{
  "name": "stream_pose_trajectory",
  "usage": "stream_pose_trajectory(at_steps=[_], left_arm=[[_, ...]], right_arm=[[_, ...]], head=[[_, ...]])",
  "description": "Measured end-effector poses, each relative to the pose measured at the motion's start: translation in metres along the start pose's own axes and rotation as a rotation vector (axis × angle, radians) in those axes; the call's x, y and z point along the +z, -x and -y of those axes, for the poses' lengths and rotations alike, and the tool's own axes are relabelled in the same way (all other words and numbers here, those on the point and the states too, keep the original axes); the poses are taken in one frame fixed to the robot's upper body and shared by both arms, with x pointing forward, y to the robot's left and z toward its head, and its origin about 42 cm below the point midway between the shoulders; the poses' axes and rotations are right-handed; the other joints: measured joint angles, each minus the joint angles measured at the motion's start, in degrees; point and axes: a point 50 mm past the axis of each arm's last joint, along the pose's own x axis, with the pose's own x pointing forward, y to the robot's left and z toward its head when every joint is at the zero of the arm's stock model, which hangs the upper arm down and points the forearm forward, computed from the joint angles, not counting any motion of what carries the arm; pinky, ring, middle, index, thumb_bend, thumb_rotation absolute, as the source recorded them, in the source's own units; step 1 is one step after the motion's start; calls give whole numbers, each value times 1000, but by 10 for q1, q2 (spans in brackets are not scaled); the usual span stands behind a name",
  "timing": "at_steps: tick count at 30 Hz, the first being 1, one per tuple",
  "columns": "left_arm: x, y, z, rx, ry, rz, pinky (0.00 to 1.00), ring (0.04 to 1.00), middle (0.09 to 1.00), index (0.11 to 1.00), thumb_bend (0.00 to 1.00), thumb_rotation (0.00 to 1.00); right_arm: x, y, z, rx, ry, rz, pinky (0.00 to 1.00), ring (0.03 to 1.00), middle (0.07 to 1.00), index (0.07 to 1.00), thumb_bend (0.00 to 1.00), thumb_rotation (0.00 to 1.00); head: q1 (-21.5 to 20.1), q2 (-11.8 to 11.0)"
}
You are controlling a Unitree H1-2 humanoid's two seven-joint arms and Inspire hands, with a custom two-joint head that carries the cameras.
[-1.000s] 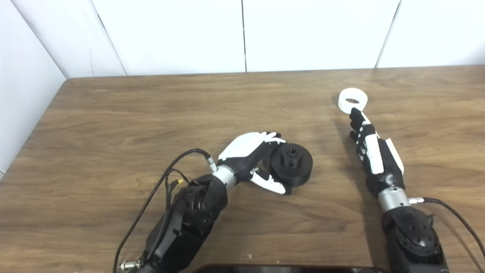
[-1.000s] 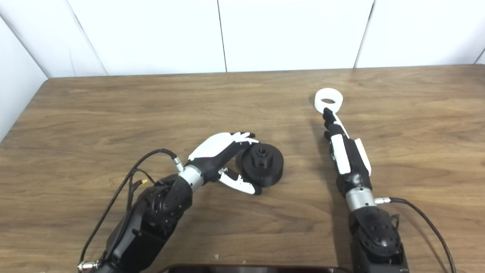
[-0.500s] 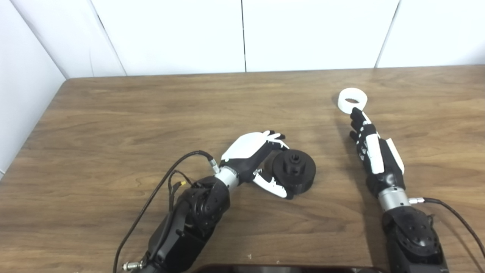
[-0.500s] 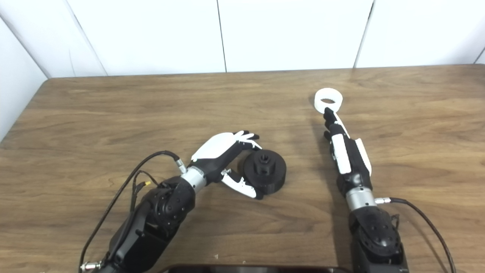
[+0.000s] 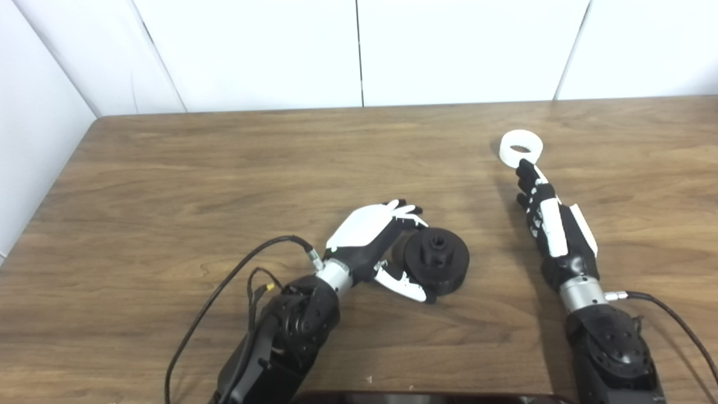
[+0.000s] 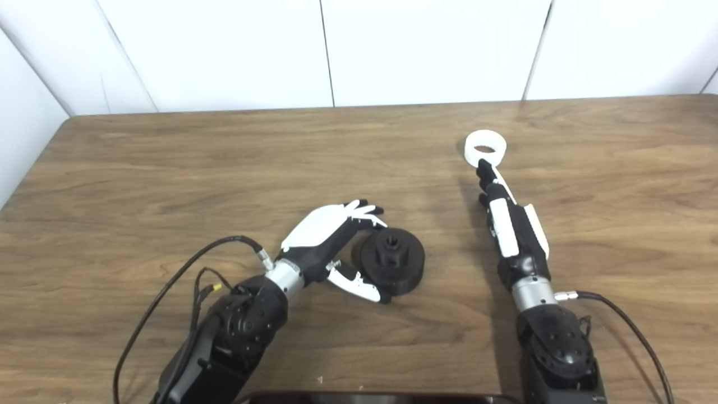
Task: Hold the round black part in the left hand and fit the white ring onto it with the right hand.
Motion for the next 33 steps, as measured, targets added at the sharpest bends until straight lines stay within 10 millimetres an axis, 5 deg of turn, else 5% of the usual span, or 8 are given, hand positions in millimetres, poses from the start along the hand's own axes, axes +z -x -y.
stream_pose_trajectory(at_steps=[29, 33], left_arm=[[-21, 36, 2, 93, 59, -94, 1000, 1000, 944, 643, 826, 232], [-23, 39, 3, 97, 66, -108, 1000, 1000, 942, 638, 829, 230]], right_arm=[[0, -2, 14, 36, 24, -22, 985, 974, 953, 941, 711, 1000], [3, -5, 20, 8, 39, -3, 883, 924, 920, 878, 655, 759]], head=[[17, 4], [17, 5]])
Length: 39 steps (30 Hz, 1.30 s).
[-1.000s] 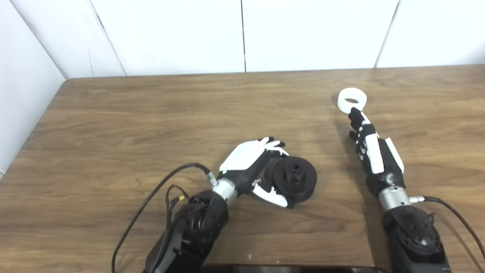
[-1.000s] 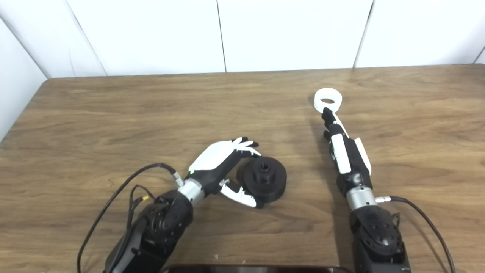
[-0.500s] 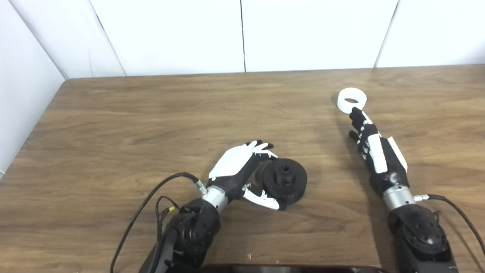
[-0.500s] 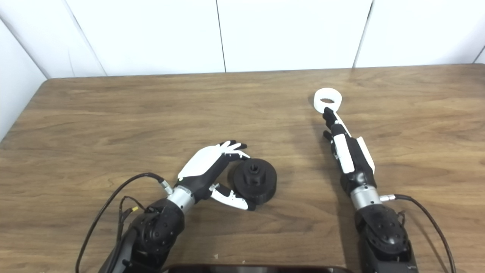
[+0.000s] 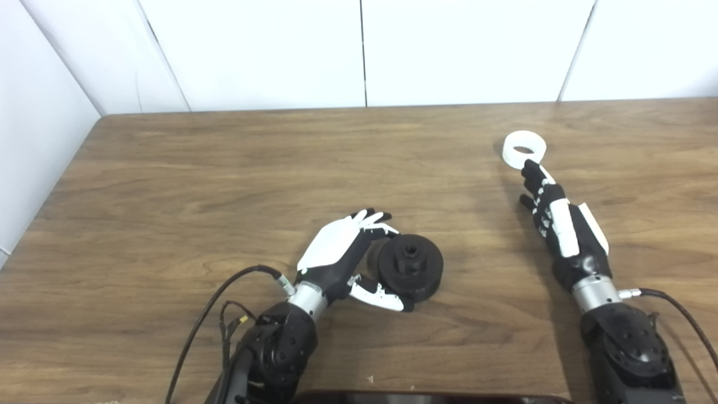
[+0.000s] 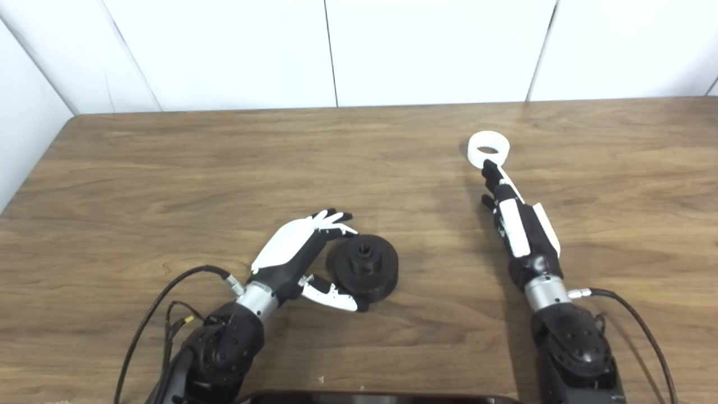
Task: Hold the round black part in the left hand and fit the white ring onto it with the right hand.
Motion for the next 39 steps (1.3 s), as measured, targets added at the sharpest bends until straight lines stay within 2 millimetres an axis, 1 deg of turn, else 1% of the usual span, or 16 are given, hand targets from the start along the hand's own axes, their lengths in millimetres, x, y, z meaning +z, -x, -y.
stream_pose_trajectory(at_steps=[2, 5, 6, 7, 10, 11, 13, 14, 17, 21, 27, 30, 33, 36, 39], left_arm=[[0, 0, 0, 2, 1, -2, 1000, 1000, 943, 637, 830, 229], [-1, 1, 0, 6, 2, -6, 1000, 1000, 941, 635, 831, 230], [-1, 1, 0, 8, 2, -7, 1000, 1000, 941, 634, 832, 230], [-2, 1, 0, 8, 2, -7, 1000, 1000, 940, 635, 833, 229], [-2, 1, 0, 12, 3, -10, 1000, 1000, 940, 637, 834, 232], [-2, 2, 0, 12, 3, -9, 1000, 1000, 940, 637, 834, 235], [-2, 2, 0, 13, 3, -8, 1000, 1000, 940, 639, 834, 242], [-2, 2, 0, 14, 3, -8, 1000, 1000, 940, 639, 835, 242], [-2, 2, 0, 14, 3, -7, 1000, 1000, 941, 641, 833, 234], [-2, 2, 0, 15, 3, -6, 1000, 1000, 941, 638, 834, 234], [-3, 2, 0, 17, 3, -6, 1000, 1000, 940, 636, 840, 236], [-3, 3, 0, 18, 3, -6, 1000, 1000, 938, 634, 844, 236], [-3, 3, 0, 20, 4, -5, 1000, 1000, 939, 635, 845, 232], [-3, 3, 0, 21, 5, -6, 1000, 1000, 939, 635, 846, 224], [-3, 3, 0, 21, 5, -6, 1000, 1000, 941, 635, 845, 225]], right_arm=[[2, -3, 10, -45, 72, 4, 887, 921, 908, 849, 660, 637], [8, -13, 30, -108, 209, 9, 914, 930, 900, 834, 718, 512], [15, -20, 43, -133, 294, 17, 924, 933, 899, 831, 734, 486], [21, -25, 53, -147, 342, 28, 928, 933, 897, 830, 754, 465], [34, -46, 74, -171, 474, 39, 947, 942, 906, 824, 806, 440], [42, -56, 82, -178, 524, 43, 946, 940, 907, 820, 814, 433], [52, -69, 84, -181, 562, 62, 929, 935, 908, 797, 840, 401], [53, -75, 83, -177, 581, 62, 898, 932, 907, 779, 857, 391], [48, -93, 82, -153, 643, 27, 870, 948, 913, 756, 876, 378], [37, -111, 88, -143, 695, -18, 923, 981, 920, 754, 871, 353], [35, -137, 104, -134, 744, -68, 923, 995, 929, 750, 881, 349], [34, -144, 104, -110, 796, -89, 953, 1000, 941, 759, 888, 372], [31, -149, 103, -78, 830, -112, 952, 1000, 941, 757, 911, 389], [29, -152, 102, -63, 836, -127, 990, 1000, 950, 758, 914, 377], [29, -156, 103, -56, 836, -139, 1000, 1000, 956, 765, 919, 367]], head=[[-2, 0], [-3, -1], [-4, -2], [-4, -2], [-3, -3], [-4, -3], [-3, -3], [-3, -3], [-4, -3], [-8, -4], [-11, -7], [-11, -7], [-12, -9], [-13, -10], [-16, -10]])
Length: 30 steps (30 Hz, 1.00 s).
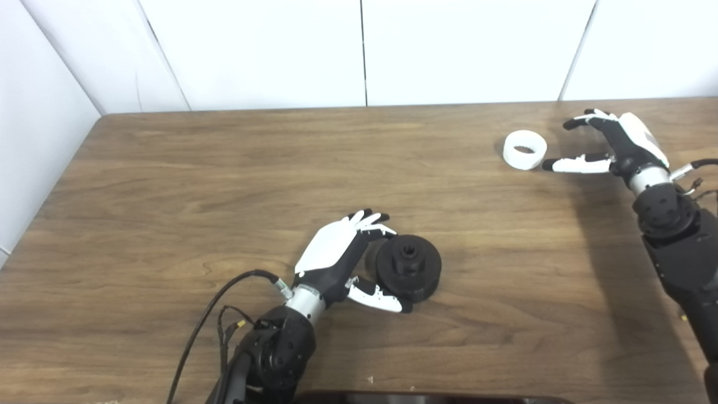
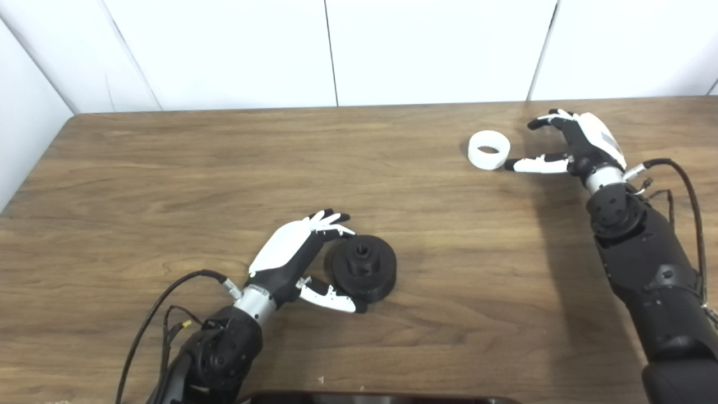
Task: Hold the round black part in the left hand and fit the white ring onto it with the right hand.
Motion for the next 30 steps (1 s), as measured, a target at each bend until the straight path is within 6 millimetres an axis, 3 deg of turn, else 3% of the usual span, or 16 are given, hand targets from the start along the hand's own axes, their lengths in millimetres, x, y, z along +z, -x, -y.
stream_pose_trajectory(at_steps=[8, 30], left_arm=[[0, 0, 0, 0, 2, 0, 1000, 1000, 940, 639, 844, 232], [-1, -1, 1, 3, -1, 6, 1000, 1000, 937, 635, 854, 250]], right_arm=[[11, -11, 6, 36, 16, 16, 1000, 1000, 962, 763, 969, 400], [25, -14, -8, 124, 85, 51, 1000, 1000, 959, 773, 997, 436]], head=[[1, -2], [4, -7]])
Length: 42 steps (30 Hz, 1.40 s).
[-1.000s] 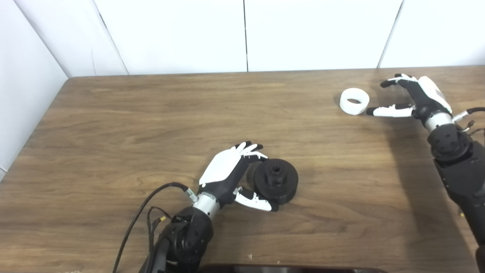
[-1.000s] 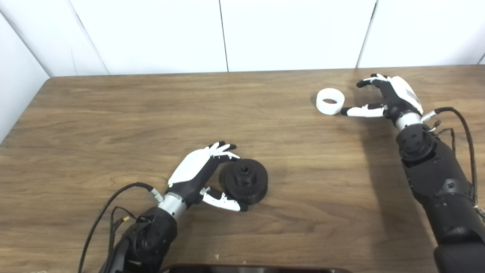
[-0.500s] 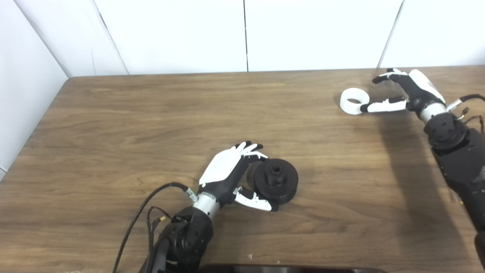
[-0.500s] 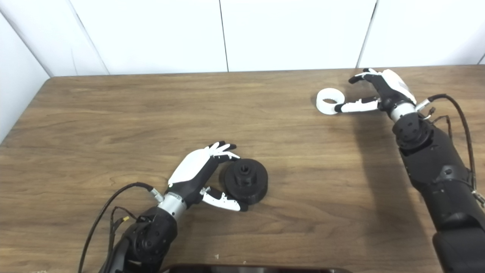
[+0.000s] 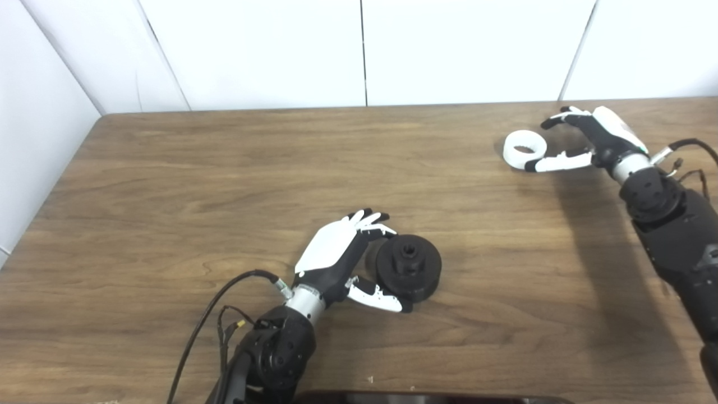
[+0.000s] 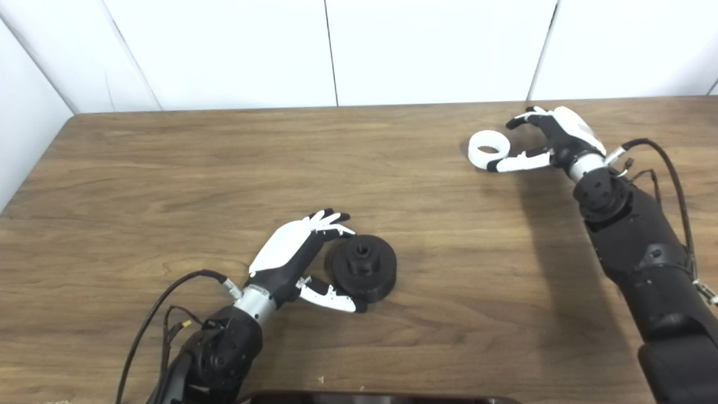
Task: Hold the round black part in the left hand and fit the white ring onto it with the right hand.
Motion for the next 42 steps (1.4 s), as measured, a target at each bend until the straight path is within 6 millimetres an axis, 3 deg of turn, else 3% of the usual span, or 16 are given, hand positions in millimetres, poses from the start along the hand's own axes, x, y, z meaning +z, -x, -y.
stream_pose_trajectory(at_steps=[14, 42], left_arm=[[0, 0, 0, 0, -1, 1, 1000, 1000, 940, 638, 852, 246], [0, 0, 0, 1, -1, 1, 1000, 1000, 941, 637, 848, 267]], right_arm=[[10, -7, -3, 14, -1, 11, 1000, 1000, 967, 776, 958, 409], [5, -8, -9, 10, -6, 27, 1000, 1000, 944, 702, 869, 293]], head=[[3, -5], [2, -1]])
